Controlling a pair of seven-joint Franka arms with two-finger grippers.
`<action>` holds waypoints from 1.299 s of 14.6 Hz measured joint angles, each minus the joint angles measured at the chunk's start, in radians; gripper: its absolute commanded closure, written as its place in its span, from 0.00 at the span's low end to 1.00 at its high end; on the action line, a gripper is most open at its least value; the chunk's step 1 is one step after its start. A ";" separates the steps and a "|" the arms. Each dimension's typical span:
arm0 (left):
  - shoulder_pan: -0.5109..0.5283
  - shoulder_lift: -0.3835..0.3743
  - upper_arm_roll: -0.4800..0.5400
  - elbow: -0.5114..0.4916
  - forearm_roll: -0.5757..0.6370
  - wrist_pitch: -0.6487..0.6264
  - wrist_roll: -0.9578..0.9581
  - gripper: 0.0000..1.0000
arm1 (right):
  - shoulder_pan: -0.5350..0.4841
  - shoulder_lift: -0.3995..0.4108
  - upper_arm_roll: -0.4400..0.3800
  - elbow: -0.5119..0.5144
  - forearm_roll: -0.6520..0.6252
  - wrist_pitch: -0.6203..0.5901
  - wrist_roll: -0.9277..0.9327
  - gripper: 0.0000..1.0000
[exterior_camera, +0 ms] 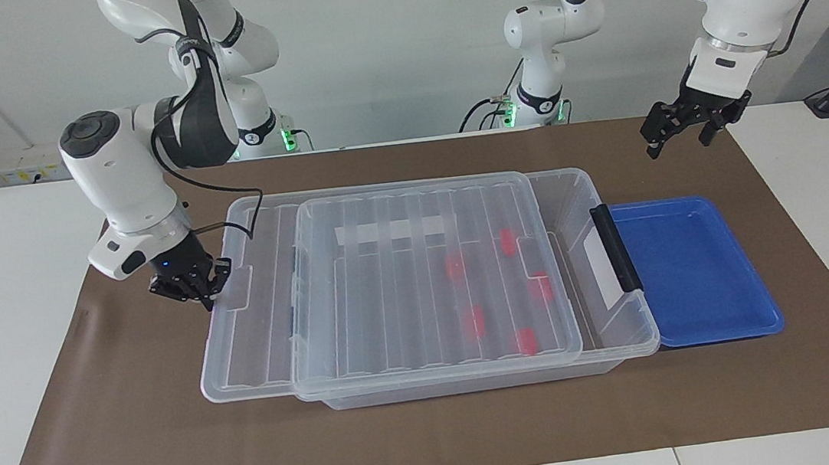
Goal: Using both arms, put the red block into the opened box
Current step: 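Push the clear lid back over the box with the right gripper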
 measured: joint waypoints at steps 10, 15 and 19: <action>-0.070 0.000 0.067 0.000 0.000 0.002 0.000 0.00 | 0.076 0.001 0.000 -0.005 0.047 0.000 0.045 1.00; -0.070 0.000 0.070 0.001 0.000 0.005 0.000 0.00 | 0.081 0.001 0.000 -0.011 0.091 0.000 0.045 1.00; -0.071 0.000 0.069 0.001 -0.001 0.005 0.000 0.00 | 0.090 0.001 0.000 -0.016 0.138 0.001 0.045 1.00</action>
